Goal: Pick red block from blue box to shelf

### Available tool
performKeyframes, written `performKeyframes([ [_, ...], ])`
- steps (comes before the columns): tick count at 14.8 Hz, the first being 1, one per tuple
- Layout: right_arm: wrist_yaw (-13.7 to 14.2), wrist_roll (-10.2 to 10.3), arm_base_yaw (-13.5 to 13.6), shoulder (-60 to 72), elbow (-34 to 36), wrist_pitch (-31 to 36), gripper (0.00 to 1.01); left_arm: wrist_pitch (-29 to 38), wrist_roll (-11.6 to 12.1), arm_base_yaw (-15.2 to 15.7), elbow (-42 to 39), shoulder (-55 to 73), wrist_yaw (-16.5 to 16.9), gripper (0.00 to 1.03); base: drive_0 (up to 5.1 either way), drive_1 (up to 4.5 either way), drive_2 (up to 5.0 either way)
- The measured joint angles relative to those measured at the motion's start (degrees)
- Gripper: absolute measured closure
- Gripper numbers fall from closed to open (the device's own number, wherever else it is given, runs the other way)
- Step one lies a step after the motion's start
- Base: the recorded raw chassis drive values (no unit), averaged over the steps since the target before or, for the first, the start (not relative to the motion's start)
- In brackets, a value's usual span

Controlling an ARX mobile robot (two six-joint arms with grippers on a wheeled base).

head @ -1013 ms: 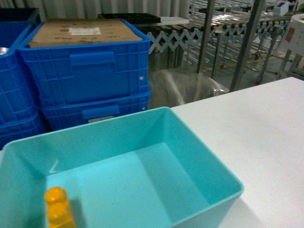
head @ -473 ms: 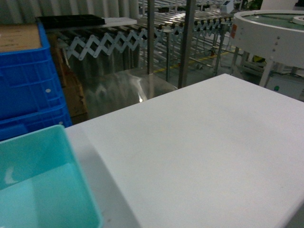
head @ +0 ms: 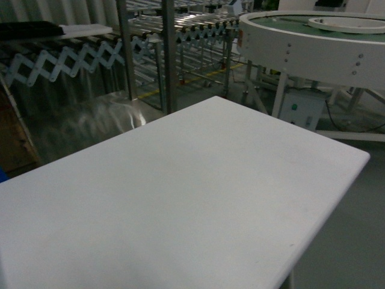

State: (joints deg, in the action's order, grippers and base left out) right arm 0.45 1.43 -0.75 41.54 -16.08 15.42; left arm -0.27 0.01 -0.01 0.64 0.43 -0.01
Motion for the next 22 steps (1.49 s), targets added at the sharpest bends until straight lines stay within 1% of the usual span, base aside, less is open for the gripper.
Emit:
performKeyframes([
  [15,0.02,0.0,0.0,0.0,0.0,0.07,0.74,0.04,0.0,0.0,0.0,0.0,0.0,0.05,1.8,-0.9,-5.6],
  [22,0.02,0.0,0.0,-0.09,0.0,0.31,0.74,-0.09,0.0,0.0,0.0,0.0,-0.04,0.05,1.5,-0.34,-5.8],
])
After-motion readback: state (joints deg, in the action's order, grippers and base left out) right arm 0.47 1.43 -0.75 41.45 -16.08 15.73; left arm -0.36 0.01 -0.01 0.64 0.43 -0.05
